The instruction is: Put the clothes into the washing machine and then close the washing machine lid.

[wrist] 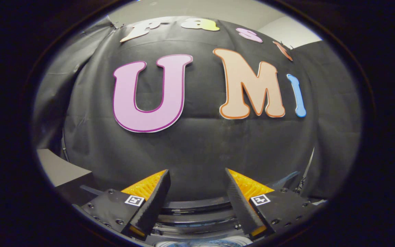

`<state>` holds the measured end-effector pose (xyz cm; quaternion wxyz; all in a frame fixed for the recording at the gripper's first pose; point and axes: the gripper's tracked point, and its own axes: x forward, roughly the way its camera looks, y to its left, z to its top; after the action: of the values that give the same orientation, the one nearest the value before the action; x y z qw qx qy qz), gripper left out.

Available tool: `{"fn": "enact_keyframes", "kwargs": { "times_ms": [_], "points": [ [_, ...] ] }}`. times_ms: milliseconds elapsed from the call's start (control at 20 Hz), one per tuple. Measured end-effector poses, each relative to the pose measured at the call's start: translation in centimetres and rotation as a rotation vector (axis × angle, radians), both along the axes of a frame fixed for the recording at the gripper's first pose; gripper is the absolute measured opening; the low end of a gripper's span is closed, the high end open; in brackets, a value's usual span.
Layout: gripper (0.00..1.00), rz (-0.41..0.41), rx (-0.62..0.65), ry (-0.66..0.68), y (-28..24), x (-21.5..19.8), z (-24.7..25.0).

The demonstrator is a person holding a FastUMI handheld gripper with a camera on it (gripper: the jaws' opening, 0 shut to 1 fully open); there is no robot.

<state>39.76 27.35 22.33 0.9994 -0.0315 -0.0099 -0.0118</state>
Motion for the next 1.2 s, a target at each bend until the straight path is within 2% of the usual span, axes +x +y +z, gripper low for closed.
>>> {"fn": "enact_keyframes", "kwargs": {
  "times_ms": [750,1200],
  "points": [
    [0.96,0.008,-0.006,0.014,-0.5,-3.8,-0.7],
    [0.96,0.094,0.061,-0.007,-0.4,-4.9,-0.4]
  ]
}}
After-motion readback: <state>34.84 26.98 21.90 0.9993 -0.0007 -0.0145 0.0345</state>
